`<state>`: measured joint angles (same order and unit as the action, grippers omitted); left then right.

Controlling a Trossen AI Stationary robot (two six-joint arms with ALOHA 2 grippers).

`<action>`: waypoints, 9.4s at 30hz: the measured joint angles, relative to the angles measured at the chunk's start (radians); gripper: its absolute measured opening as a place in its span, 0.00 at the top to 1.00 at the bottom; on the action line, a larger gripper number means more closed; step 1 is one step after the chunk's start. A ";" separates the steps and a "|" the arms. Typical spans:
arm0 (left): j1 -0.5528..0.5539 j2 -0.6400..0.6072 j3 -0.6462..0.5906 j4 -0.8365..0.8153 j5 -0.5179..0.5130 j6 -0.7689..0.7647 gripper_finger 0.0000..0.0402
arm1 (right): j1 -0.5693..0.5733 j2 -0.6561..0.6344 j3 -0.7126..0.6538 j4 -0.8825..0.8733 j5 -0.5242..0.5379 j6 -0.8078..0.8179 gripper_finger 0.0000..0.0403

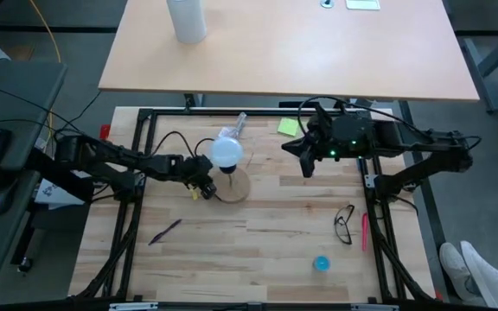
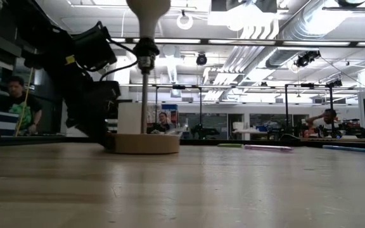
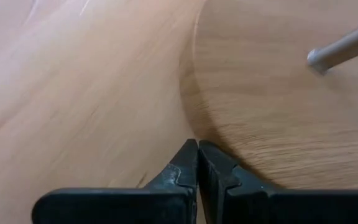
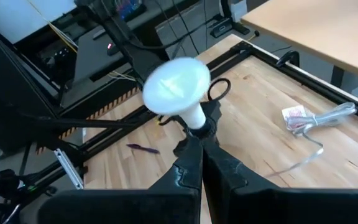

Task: Screw lightbulb
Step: Insert the light bulb into the lamp

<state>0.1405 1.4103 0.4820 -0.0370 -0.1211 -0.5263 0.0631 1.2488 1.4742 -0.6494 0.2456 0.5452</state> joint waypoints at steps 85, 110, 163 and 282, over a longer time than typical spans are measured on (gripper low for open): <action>-0.248 0.105 0.719 0.004 -0.305 0.293 1.00 | -0.443 0.227 0.000 0.033 -0.761 -0.038 1.00; -0.155 0.090 0.721 -0.072 -0.300 0.321 1.00 | -0.411 0.154 0.000 -0.207 -0.700 -0.054 1.00; -0.177 0.228 0.810 0.176 -0.106 0.407 1.00 | -0.528 0.267 0.000 0.145 -0.657 0.023 1.00; 0.004 -0.496 0.102 -0.203 -0.271 -0.151 1.00 | -0.286 -0.453 -1.057 0.273 -0.212 0.425 1.00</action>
<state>0.1444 0.9141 0.5838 -0.2399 -0.3918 -0.6776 -0.2225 0.7963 0.4175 -0.3760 0.0337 0.9700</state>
